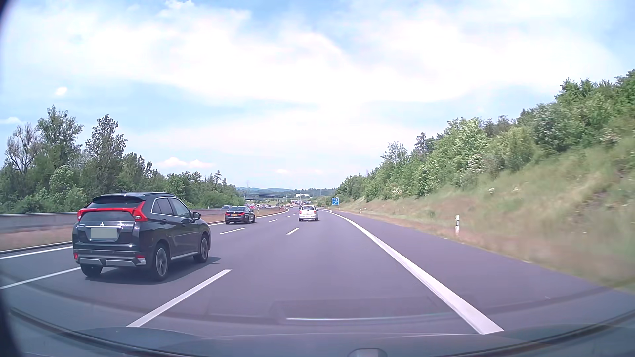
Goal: Follow the waypoints while adhering to traffic rules and regulations
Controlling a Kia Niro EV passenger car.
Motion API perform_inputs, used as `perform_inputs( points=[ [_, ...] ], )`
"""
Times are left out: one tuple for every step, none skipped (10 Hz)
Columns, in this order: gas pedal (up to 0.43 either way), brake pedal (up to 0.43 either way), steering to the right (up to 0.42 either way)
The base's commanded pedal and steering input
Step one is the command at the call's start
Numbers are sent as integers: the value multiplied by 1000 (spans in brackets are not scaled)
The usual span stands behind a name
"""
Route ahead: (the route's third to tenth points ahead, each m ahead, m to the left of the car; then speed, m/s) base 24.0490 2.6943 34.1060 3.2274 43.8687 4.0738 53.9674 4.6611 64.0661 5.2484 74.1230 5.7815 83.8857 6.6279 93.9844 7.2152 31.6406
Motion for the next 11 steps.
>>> perform_inputs(
  points=[
    [177, 0, -5],
    [177, 0, -5],
    [177, 0, -5],
    [177, 0, -5],
    [177, 0, -5],
    [177, 0, -5],
    [177, 0, -5],
    [177, 0, -5],
    [177, 0, -5],
    [177, 0, -5],
    [177, 0, -5]
  ],
)
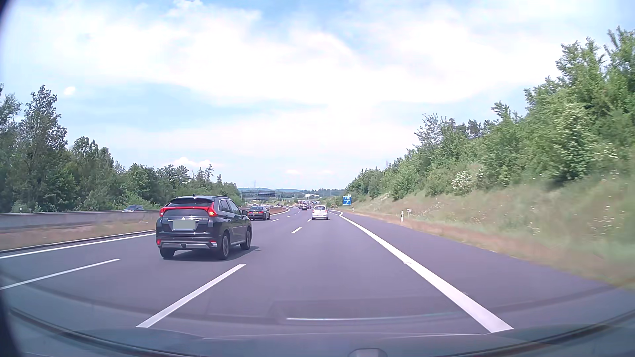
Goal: Follow the waypoints while adhering to traffic rules and regulations
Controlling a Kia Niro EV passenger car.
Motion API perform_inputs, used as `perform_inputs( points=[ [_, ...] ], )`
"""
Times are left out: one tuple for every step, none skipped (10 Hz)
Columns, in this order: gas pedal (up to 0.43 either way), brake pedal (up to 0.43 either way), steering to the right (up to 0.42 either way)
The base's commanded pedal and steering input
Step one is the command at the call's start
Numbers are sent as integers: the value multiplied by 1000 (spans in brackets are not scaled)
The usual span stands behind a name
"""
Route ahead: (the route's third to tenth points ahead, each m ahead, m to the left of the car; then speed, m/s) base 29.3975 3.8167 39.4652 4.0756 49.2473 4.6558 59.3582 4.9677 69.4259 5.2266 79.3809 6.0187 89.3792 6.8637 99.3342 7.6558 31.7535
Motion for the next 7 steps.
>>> perform_inputs(
  points=[
    [177, 0, -5],
    [177, 0, -5],
    [177, 0, -5],
    [177, 0, -5],
    [177, 0, -5],
    [177, 0, -5],
    [177, 0, -5]
  ],
)
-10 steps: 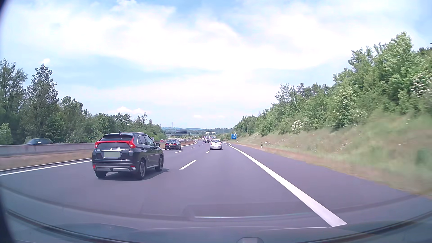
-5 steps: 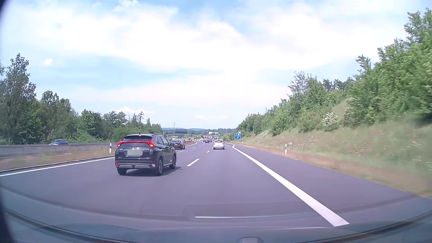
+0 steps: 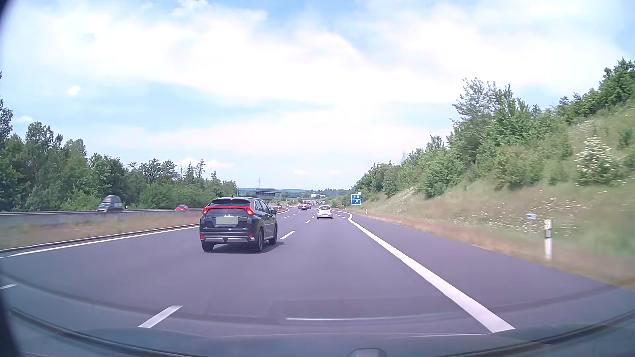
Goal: Follow the waypoints while adhering to traffic rules and regulations
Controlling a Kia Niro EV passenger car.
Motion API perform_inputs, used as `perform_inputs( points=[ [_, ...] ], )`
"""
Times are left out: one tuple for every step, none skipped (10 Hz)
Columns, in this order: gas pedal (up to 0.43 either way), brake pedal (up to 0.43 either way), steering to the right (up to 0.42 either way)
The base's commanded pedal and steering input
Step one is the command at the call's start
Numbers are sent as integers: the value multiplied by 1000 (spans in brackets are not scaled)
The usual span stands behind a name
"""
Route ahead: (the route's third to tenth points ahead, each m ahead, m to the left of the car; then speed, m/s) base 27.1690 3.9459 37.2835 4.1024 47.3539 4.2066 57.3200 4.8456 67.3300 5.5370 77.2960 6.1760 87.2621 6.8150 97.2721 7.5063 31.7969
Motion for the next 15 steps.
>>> perform_inputs(
  points=[
    [177, 0, -5],
    [177, 0, -5],
    [177, 0, -5],
    [169, 0, -5],
    [157, 0, -5],
    [150, 0, -5],
    [138, 0, -5],
    [138, 0, -5],
    [138, 0, -5],
    [138, 0, -5],
    [130, 0, -5],
    [118, 0, -5],
    [110, 0, -5],
    [87, 0, -5],
    [67, 0, -5]
  ],
)
